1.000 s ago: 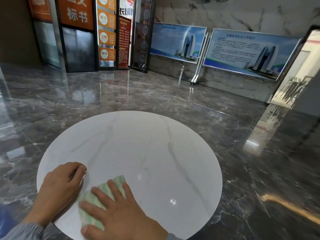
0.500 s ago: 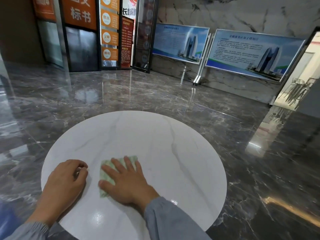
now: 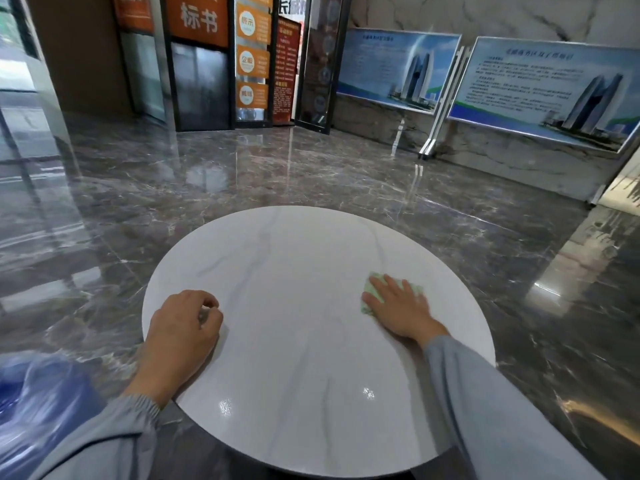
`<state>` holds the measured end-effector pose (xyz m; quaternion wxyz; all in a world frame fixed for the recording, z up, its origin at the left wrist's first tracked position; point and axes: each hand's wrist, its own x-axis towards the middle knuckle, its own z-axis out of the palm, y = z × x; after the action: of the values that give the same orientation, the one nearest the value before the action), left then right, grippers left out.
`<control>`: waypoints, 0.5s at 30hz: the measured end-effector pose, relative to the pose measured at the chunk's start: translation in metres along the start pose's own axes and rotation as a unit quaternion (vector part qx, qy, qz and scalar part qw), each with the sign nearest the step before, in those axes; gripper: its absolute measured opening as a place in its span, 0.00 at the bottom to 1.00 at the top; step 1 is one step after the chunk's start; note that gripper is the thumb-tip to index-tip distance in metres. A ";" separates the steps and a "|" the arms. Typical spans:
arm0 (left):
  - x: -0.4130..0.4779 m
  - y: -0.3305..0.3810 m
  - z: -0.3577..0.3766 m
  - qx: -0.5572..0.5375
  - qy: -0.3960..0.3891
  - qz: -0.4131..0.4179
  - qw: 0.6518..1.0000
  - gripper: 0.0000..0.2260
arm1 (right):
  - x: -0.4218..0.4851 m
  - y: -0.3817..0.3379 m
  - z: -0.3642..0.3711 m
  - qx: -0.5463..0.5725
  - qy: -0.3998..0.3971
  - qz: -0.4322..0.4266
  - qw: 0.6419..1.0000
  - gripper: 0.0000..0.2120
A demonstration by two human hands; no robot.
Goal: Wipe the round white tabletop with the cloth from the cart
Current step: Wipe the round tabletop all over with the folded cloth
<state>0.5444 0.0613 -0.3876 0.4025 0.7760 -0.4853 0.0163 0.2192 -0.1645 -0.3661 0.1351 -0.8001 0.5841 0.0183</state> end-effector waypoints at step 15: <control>-0.002 0.002 -0.002 0.004 -0.007 0.005 1.000 0.05 | 0.037 0.034 -0.019 0.021 -0.019 0.103 0.994 0.32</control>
<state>0.5419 0.0634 -0.3861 0.3960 0.7753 -0.4918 0.0154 0.1964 -0.2131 -0.3613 0.1599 -0.7326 0.6607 0.0352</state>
